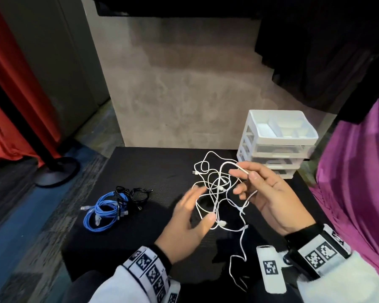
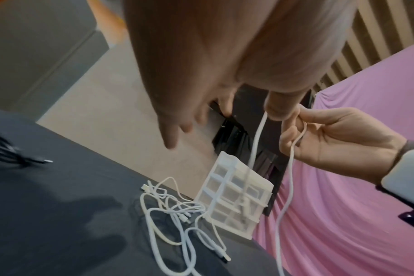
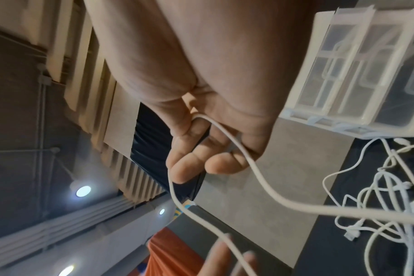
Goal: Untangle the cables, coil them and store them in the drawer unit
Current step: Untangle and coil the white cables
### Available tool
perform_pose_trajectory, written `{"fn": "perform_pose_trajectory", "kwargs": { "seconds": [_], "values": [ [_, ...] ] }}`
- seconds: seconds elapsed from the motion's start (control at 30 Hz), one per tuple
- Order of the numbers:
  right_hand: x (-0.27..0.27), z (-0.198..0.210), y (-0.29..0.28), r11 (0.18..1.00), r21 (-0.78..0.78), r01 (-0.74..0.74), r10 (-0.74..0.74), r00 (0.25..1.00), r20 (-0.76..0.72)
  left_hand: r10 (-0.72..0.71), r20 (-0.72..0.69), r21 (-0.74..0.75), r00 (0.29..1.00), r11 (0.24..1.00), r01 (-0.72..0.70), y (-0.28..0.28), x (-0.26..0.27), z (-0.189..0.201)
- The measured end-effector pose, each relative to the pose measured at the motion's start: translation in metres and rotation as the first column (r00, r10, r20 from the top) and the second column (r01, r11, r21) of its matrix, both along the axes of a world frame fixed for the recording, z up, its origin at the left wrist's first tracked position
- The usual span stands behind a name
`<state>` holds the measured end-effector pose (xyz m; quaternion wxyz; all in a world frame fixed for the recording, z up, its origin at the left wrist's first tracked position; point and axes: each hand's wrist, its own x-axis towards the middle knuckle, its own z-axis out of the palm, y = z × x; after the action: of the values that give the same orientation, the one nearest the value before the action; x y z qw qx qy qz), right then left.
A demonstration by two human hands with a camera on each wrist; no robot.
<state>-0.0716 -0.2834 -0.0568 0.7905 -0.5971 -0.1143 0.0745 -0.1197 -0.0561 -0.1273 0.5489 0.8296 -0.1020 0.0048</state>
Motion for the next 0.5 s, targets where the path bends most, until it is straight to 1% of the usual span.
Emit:
{"fn": "perform_pose_trajectory", "kwargs": {
  "seconds": [0.07,0.17,0.2,0.23,0.27,0.3,0.33,0.37,0.4,0.43,0.47,0.5],
  "values": [
    [0.0,0.004,-0.001,0.999,0.034,0.006,-0.006,1.0,0.014,-0.07,-0.06,-0.111,0.996,0.992,0.063,-0.01,-0.001,0.005],
    [0.008,0.005,-0.011,0.989,0.121,0.088,-0.091,0.996,0.024,-0.121,-0.197,-0.27,0.973,0.961,0.065,-0.019,-0.007,0.01],
    [0.011,0.003,-0.016,0.981,0.135,0.14,-0.143,0.99,0.015,-0.144,-0.248,-0.353,0.958,0.934,0.049,-0.018,-0.011,0.011],
    [0.016,0.0,-0.021,0.973,0.12,0.2,-0.202,0.979,0.005,-0.163,-0.297,-0.452,0.941,0.892,0.011,-0.015,-0.013,0.013],
    [0.019,-0.003,-0.026,0.963,0.066,0.262,-0.263,0.965,0.003,-0.183,-0.337,-0.55,0.924,0.834,-0.035,-0.011,-0.015,0.015],
    [0.022,-0.008,-0.029,0.945,-0.033,0.324,-0.324,0.946,0.018,-0.2,-0.375,-0.634,0.905,0.768,-0.093,-0.006,-0.017,0.02],
    [0.023,-0.015,-0.032,0.914,-0.164,0.372,-0.367,0.928,0.06,-0.216,-0.409,-0.709,0.887,0.687,-0.16,0.0,-0.018,0.028],
    [0.023,-0.023,-0.033,0.862,-0.323,0.392,-0.371,0.92,0.126,-0.233,-0.424,-0.78,0.875,0.586,-0.221,0.007,-0.018,0.036],
    [0.021,-0.033,-0.033,0.789,-0.488,0.373,-0.322,0.928,0.188,-0.25,-0.411,-0.84,0.877,0.477,-0.258,0.014,-0.017,0.044],
    [0.015,-0.041,-0.028,0.718,-0.625,0.307,-0.223,0.952,0.211,-0.249,-0.379,-0.883,0.891,0.386,-0.268,0.022,-0.015,0.053],
    [0.007,-0.049,-0.02,0.665,-0.721,0.194,-0.091,0.98,0.179,-0.231,-0.342,-0.908,0.911,0.33,-0.258,0.029,-0.012,0.06],
    [-0.004,-0.054,-0.009,0.63,-0.775,0.052,0.049,0.993,0.106,-0.207,-0.299,-0.923,0.932,0.31,-0.227,0.034,-0.009,0.064]
  ]
}}
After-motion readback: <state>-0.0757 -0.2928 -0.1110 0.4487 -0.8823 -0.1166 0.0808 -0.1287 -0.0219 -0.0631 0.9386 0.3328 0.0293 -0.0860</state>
